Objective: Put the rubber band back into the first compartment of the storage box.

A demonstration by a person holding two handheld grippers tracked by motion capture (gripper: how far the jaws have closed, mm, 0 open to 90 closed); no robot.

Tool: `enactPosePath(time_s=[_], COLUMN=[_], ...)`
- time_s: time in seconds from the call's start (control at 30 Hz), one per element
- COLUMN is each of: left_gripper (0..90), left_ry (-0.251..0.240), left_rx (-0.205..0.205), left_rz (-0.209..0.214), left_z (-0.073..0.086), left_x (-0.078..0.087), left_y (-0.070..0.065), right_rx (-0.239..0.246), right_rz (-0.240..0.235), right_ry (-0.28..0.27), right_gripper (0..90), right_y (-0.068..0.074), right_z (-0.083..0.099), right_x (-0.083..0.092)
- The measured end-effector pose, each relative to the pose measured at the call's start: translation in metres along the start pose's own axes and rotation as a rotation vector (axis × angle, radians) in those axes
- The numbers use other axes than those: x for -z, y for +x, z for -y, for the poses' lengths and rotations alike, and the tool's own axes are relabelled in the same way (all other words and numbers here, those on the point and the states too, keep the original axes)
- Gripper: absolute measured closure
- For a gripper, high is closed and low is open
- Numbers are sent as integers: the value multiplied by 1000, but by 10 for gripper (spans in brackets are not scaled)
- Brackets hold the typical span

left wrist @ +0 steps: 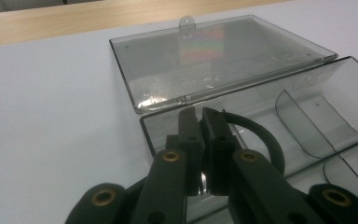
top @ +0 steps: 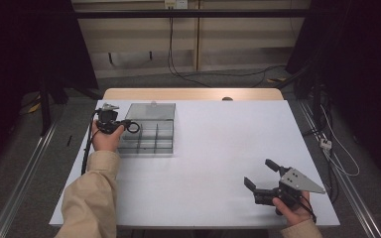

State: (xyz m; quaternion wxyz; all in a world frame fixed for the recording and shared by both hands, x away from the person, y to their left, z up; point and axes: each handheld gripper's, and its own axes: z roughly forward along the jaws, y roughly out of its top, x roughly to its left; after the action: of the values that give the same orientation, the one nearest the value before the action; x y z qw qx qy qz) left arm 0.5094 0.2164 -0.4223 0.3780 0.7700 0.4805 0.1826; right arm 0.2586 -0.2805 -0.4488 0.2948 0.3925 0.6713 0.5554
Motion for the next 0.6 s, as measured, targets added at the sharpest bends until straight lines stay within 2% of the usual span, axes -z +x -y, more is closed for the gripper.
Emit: enactPosePath(time_s=[0.6], left_gripper=[843], left_ry=[0], left_rx=[-1], left_rz=[-25], left_z=[1], left_x=[-2], left_y=[2], right_rx=[5], right_rz=[-5], right_ry=[0], right_gripper=[33], right_y=[0], right_z=[0], right_x=[0])
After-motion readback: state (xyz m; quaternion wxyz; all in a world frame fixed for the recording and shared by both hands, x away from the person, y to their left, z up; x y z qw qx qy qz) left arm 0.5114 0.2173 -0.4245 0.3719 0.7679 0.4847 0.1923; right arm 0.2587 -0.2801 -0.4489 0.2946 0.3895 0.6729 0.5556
